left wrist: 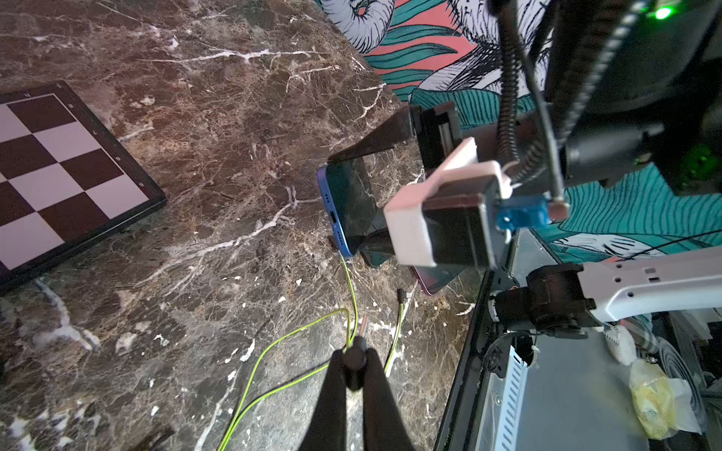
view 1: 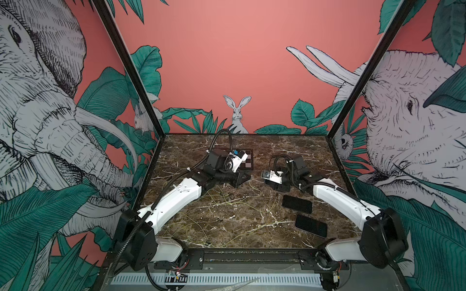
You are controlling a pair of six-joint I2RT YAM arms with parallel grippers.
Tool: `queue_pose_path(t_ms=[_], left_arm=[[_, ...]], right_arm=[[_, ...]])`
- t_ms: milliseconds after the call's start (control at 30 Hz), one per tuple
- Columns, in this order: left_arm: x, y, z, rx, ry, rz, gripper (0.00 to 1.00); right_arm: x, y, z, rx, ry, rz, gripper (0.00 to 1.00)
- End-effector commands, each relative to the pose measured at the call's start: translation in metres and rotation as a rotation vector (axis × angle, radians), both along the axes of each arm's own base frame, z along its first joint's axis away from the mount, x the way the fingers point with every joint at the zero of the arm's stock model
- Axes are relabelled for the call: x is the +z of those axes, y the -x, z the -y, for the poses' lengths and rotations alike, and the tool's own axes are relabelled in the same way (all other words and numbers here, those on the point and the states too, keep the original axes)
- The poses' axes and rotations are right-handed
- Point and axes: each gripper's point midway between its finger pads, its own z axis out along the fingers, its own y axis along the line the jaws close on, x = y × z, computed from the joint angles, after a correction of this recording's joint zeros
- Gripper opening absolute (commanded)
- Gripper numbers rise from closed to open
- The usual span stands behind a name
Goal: Plug wired earphones into phones
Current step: Pick up the phone at the center of the board, then insert the wired earphone into the phone.
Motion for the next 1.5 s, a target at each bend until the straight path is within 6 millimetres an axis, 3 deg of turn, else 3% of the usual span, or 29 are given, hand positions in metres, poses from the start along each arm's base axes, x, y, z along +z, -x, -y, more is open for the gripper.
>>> queue_pose_path(t_ms=[0, 267, 833, 1467], left_arm=[[0.007, -0.007, 0.002, 0.039, -0.002, -0.002, 0.00], [0.000, -0.012, -0.001, 0.078, -0.032, -0.021, 0.00], [-0.008, -0.015, 0.001, 0.084, -0.039, -0.057, 0.00], [-0.010, -0.021, -0.007, 0.126, -0.081, -0.027, 0.00]], right_arm=[[0.041, -0.012, -0.019, 0.031, -0.045, 0.171, 0.58], [0.056, -0.007, -0.042, 0.077, -0.014, 0.248, 0.58], [0.079, 0.000, -0.064, 0.112, -0.048, 0.316, 0.58], [0.073, -0.004, -0.065, 0.115, 0.042, 0.355, 0.57]])
